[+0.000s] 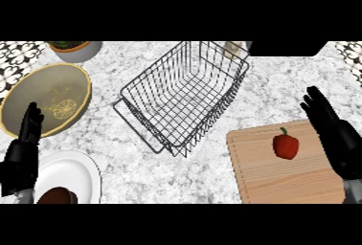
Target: Pick the bell pepper from the cutting board and place it in the basket
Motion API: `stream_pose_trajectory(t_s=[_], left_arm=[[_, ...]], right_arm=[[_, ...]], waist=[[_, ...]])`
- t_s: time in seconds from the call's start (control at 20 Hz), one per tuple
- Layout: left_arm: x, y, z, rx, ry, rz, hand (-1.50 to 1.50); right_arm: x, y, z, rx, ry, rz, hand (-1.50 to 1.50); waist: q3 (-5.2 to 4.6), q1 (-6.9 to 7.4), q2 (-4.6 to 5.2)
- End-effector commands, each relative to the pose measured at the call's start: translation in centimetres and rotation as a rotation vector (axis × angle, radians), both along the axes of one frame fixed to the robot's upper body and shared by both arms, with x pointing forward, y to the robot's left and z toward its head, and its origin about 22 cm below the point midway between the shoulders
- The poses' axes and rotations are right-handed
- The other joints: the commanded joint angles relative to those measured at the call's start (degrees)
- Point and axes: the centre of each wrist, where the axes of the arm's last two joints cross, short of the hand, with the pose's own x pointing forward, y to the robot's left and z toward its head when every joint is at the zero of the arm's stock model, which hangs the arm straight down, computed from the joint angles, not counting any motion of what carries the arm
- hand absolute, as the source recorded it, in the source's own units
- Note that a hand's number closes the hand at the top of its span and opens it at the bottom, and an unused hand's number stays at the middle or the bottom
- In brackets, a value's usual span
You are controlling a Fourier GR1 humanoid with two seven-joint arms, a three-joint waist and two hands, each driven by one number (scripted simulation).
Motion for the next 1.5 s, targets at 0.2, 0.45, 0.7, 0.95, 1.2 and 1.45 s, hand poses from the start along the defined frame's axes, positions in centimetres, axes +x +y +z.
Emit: stream_pose_trajectory(t_s=[0.2, 0.45, 0.7, 0.95, 1.2, 1.45], left_arm=[[4.9, -1.9, 7.3, 0.119, -0.091, -0.266, 0.0], [4.4, -3.2, 6.1, 0.087, -0.029, -0.4, 0.0], [4.8, -2.7, 5.5, 0.07, -0.019, -0.383, 0.0], [4.9, -2.6, 5.6, 0.076, 0.014, -0.377, 0.0], [5.4, -2.6, 5.8, 0.087, 0.003, -0.353, 0.0], [5.4, -2.5, 5.8, 0.07, 0.006, -0.385, 0.0]], right_arm=[[6.0, 3.7, 1.4, 0.066, -0.132, 0.15, 1.5], [5.6, 15.5, -1.3, 0.323, -0.192, 0.038, 1.5], [6.9, 17.6, 0.0, 0.029, -0.305, -0.162, -1.5], [10.5, 9.2, 1.7, -0.443, -0.168, -0.279, -1.5], [11.9, 6.0, 5.3, -0.842, 0.089, -0.164, -1.5], [12.6, 7.5, 9.8, -1.056, 0.347, 0.076, -1.5]], waist=[[-0.25, 0.45, 1.53], [-0.38, 1.24, 1.39], [-0.59, 0.21, 0.83], [-1.11, -0.83, 0.27], [-1.3, -1.25, 0.07], [-1.06, 0.56, 0.4]])
